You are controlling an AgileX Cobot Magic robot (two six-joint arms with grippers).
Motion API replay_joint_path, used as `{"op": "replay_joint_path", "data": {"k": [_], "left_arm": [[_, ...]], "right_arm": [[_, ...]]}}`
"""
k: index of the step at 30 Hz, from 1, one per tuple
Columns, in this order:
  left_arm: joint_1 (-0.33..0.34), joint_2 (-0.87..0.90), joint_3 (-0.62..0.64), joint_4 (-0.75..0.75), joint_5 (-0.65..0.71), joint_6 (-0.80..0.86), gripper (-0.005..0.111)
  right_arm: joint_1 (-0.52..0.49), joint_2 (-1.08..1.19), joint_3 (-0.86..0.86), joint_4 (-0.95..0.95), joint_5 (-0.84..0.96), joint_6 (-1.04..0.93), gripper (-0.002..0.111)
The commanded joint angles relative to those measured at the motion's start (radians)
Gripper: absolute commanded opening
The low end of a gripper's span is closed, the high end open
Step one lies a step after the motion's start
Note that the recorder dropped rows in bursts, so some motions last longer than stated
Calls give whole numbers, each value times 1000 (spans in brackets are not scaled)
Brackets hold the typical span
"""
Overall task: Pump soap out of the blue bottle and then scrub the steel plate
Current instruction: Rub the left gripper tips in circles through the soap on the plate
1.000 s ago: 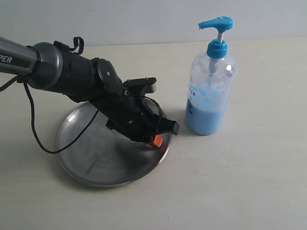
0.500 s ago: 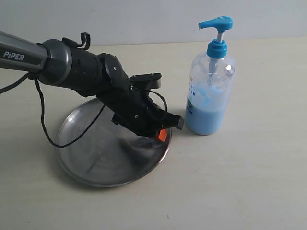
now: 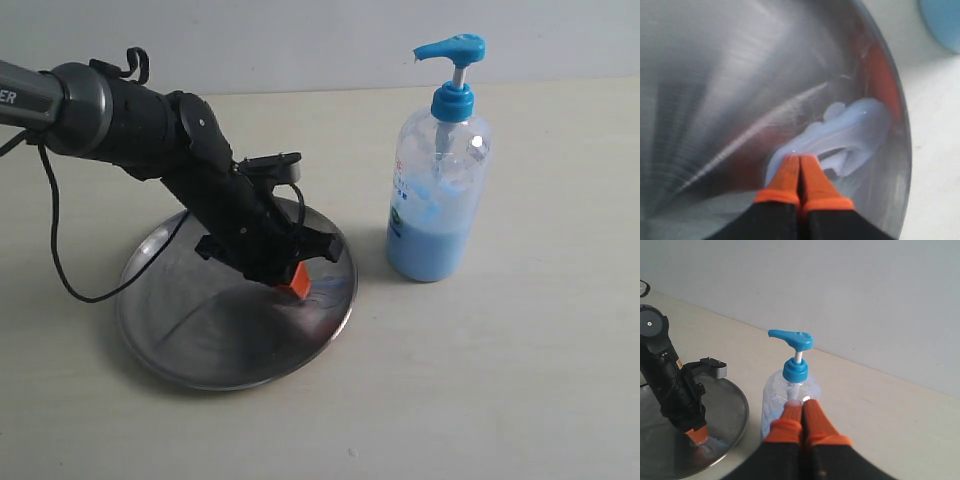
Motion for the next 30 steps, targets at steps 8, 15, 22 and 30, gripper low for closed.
{"op": "replay_joint_path", "data": {"k": [8,15,22,30], "left_arm": [[6,-29,-1,103,148,-11,0],[-32,-29,-1,82,125,-11,0],[-74,-29,-1,65,-14,-13,0],[-88,-20,-1,-33,-149,-15,0]], "right_arm": [[-4,-2,5,4,-14,4,0],[-4,-2,5,4,-14,4,0],[-4,-2,5,4,-14,4,0],[-4,-2,5,4,-16,4,0]]}}
